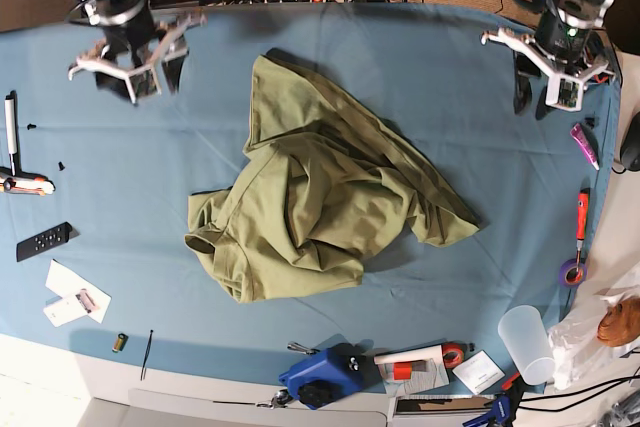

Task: Layout the t-shirt on the table in an organized manner, then fold the t-shirt properly
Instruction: 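Move both grippers down toward the crumpled olive t-shirt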

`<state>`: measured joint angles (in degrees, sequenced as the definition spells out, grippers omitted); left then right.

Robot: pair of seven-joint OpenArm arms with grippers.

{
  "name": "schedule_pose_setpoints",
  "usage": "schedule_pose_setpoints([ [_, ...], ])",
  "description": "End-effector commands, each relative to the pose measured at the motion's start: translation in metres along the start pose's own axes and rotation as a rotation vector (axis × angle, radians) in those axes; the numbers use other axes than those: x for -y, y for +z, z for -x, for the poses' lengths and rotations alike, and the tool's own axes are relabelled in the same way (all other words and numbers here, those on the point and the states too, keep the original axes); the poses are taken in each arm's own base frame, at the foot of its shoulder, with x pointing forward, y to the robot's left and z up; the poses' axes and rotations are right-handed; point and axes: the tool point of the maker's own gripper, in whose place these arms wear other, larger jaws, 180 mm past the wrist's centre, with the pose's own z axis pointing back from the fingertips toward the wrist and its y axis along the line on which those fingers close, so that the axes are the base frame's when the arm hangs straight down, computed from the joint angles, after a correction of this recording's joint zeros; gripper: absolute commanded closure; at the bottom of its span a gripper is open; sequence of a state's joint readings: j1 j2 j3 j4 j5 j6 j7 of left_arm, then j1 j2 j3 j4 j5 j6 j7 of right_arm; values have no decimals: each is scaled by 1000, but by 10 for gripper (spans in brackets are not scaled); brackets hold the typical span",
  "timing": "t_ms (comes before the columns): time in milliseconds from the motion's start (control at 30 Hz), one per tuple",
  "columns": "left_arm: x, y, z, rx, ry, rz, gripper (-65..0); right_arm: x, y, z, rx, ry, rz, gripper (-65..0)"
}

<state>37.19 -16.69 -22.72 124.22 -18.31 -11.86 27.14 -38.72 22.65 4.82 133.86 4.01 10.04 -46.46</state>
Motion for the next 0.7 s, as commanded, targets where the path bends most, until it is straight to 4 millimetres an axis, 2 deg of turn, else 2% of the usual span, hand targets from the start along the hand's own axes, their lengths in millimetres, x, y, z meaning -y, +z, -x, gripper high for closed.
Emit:
schedule_pose_setpoints([
  [0, -4, -2, -3, 19, -3, -5, -186, -1, -4, -3, 18, 2, -21, -326],
  [167, -15, -17, 15, -22, 31, -25, -186, -23, -25, 8, 16, -21, -179, -326],
  [333, -17, -22, 11, -7, 36, -24, -186, -33, -38, 17, 1, -101, -240, -326],
  [533, -18, -26, 2, 17, 34, -27, -186, -65, -54, 32, -24, -252, -354, -325],
  [667, -18, -26, 2, 17, 34, -27, -186, -83, -57, 27, -2, -316, -417, -325],
])
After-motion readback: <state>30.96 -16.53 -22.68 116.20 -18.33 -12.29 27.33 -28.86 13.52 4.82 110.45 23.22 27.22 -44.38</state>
